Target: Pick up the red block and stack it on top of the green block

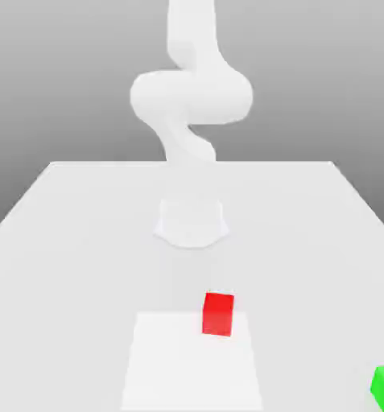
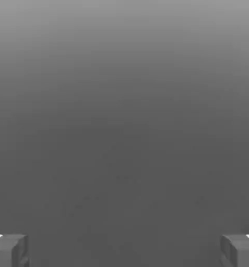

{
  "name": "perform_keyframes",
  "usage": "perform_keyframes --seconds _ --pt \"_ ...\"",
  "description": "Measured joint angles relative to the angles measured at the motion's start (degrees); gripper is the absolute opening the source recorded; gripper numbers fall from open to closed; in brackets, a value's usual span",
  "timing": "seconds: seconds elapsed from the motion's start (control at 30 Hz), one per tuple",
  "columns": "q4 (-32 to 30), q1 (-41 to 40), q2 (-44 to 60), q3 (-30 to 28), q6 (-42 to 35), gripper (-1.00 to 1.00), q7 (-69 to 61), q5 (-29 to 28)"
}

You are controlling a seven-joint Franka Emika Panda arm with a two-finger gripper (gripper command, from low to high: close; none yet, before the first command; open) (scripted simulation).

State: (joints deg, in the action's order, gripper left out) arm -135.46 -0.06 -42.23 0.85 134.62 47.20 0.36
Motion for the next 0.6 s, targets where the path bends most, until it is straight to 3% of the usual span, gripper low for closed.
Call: perform_keyframes --seconds 0.43,0.6 --pt "-22.9 0.2 23.3 5.2 18.0 0.0 9.1 1.9" --pt "-30.8 0.3 37.7 7.0 28.7 0.0 14.0 1.0"
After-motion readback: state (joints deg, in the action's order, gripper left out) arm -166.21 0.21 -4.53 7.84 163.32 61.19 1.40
